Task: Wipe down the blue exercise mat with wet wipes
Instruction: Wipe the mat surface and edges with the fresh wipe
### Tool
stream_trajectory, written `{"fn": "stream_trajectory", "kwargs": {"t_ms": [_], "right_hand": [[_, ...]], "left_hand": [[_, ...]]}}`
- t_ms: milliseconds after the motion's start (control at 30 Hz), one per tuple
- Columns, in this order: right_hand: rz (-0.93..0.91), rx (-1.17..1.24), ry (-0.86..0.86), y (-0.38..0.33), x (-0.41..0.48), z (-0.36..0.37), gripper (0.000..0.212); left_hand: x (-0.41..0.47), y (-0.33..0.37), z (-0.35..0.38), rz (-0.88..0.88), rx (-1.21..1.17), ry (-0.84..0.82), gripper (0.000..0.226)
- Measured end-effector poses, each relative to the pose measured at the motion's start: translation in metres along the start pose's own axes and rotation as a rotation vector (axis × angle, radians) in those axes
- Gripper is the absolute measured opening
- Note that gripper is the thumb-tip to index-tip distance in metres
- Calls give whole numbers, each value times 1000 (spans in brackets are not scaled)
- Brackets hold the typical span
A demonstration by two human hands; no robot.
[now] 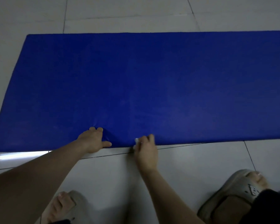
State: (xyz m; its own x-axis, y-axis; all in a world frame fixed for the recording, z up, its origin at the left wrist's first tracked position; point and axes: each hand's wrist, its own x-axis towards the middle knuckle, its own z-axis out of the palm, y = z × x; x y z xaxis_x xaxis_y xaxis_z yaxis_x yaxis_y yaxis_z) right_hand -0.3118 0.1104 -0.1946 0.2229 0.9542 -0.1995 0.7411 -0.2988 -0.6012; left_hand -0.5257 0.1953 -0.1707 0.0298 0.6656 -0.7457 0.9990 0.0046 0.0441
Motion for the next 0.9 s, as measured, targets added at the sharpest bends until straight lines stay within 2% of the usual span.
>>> {"fn": "stream_trajectory", "kwargs": {"t_ms": [67,133,200,300,400,467,533,600,700,767,900], "right_hand": [[-118,-52,-44,-3,6,2,22],[-159,-92,-8,15,13,-15,21],[-83,-99,76,47,22,-44,16],[136,-102,199,88,35,-86,13],[283,-81,273,88,37,-88,15],[278,-18,273,71,31,-71,18],[190,20,152,47,21,-48,18],[77,22,21,28,15,-32,14],[-40,-40,15,34,19,-36,20],[32,-67,83,61,26,-57,19],[244,-64,268,115,42,-106,20]], "left_hand": [[0,0,1,-3,2,8,74],[1,0,0,-5,-4,8,75],[1,0,-1,-11,-7,1,75],[-1,0,1,-8,-12,-5,74],[-3,2,-5,-17,8,-23,75],[-8,11,-16,-48,102,-75,71],[-15,36,-31,-42,285,-118,50],[-21,80,-38,48,402,-70,33],[-28,143,-20,274,345,111,37],[-26,167,-5,361,377,206,47],[-9,166,2,412,393,200,29]]}}
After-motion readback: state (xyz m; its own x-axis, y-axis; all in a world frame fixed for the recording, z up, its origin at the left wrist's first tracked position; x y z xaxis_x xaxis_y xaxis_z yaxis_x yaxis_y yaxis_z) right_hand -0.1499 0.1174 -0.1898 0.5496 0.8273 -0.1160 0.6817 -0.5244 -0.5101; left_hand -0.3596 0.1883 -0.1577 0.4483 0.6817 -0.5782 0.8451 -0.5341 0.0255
